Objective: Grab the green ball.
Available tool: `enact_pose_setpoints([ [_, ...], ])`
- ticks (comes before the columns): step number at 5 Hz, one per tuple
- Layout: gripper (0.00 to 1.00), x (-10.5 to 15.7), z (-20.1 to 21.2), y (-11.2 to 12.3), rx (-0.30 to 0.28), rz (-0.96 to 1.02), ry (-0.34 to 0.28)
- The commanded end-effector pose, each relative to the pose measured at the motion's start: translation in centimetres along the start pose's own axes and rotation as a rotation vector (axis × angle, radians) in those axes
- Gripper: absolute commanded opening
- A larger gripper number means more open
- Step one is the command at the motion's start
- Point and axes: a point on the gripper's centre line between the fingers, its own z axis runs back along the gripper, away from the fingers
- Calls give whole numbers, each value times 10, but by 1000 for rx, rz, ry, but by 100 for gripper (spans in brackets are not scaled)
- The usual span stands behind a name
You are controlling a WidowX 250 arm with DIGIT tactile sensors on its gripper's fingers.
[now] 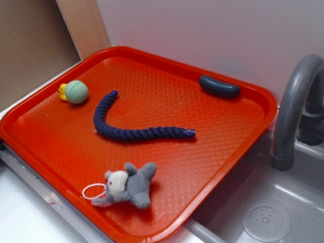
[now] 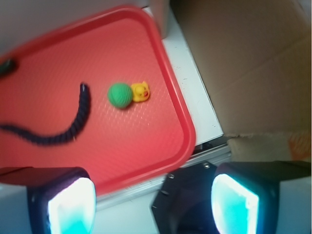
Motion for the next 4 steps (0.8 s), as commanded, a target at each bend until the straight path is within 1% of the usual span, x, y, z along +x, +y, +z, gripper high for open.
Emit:
enact_pose_setpoints([
  [1,100,24,-28,-6,-26,454,-14],
  [2,100,43,-50,-13,-22,644,-42],
  [3,100,64,-75,-26,-46,768,-80],
  [4,100,70,-103,-42,-31,779,-69],
])
